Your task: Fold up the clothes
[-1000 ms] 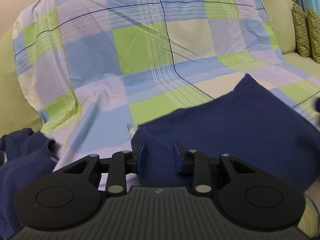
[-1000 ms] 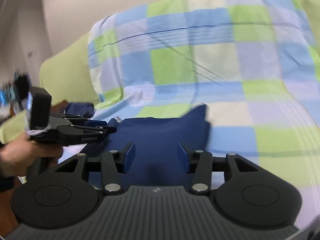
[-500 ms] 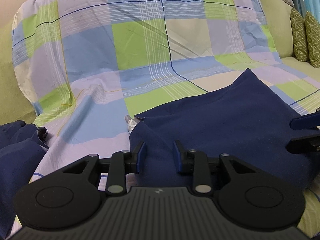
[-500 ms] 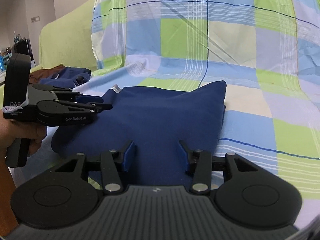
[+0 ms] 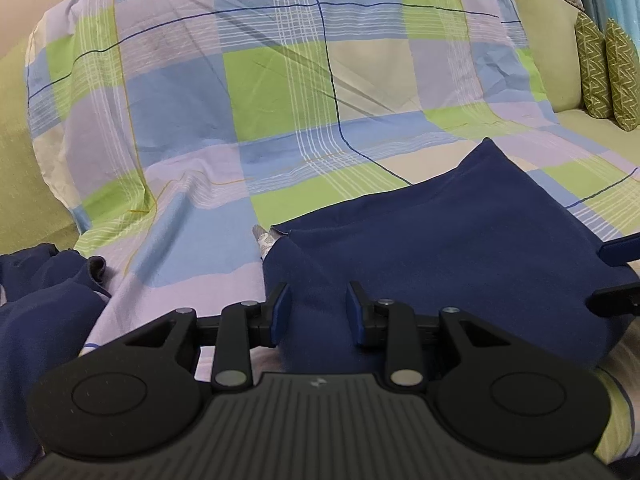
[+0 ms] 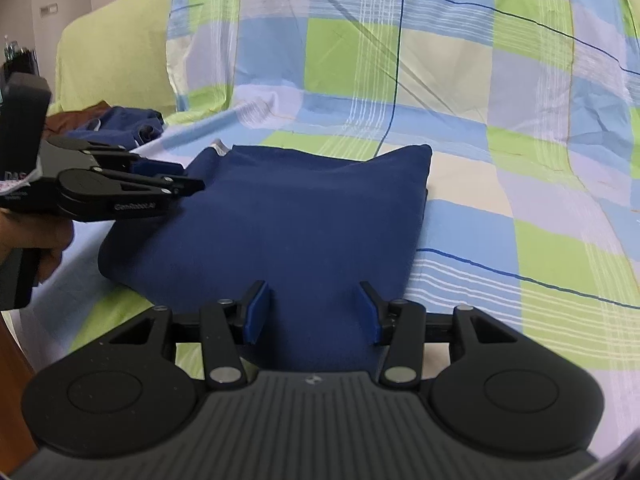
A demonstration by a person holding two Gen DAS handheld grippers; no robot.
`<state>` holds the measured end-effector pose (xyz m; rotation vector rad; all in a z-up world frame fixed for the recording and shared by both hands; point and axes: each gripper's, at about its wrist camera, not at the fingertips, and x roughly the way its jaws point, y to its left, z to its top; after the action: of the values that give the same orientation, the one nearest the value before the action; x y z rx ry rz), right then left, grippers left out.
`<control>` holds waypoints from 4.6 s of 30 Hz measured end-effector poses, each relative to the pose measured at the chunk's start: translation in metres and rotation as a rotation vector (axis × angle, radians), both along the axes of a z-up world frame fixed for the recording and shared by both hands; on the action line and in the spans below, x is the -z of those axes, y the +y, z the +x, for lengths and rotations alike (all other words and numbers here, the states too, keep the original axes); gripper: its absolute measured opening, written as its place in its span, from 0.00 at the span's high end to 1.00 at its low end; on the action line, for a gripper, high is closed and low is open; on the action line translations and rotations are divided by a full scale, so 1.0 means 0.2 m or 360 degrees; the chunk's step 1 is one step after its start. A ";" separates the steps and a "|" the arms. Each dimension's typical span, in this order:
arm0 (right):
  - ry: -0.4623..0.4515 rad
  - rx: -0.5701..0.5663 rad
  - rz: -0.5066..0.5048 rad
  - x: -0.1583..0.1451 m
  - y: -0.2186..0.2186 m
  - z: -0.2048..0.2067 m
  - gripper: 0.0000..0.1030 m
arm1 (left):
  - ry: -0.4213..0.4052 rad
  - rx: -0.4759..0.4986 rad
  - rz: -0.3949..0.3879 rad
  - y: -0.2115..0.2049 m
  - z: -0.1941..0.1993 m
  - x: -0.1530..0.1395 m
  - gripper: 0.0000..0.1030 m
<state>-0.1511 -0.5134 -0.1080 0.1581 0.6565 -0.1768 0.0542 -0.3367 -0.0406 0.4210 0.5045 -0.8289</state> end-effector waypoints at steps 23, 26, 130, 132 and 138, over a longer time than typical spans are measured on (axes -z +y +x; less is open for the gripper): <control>0.0394 -0.0768 -0.1482 0.21 0.40 0.08 0.29 | -0.0982 0.0880 0.0669 0.10 -0.39 0.31 0.28; 0.0394 -0.0801 -0.1509 0.22 0.38 0.15 0.27 | -0.0953 0.0914 0.0697 0.08 -0.36 0.30 0.35; 0.0030 0.2656 -0.0019 -0.09 0.58 -2.90 0.01 | 0.0317 0.2268 0.0096 -1.04 -2.62 -0.18 0.00; 0.0033 0.2656 -0.0007 -0.10 0.64 -2.85 0.01 | 0.0324 0.2277 0.0077 -1.00 -2.61 -0.20 0.00; 0.0075 0.2671 0.0015 -0.11 0.71 -2.78 0.01 | 0.0365 0.2277 0.0052 -0.92 -2.58 -0.24 0.00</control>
<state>-0.7070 -0.3713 -0.0855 0.6919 0.4182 -1.7878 -0.4611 -0.5201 0.0074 0.7200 0.3746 -2.2654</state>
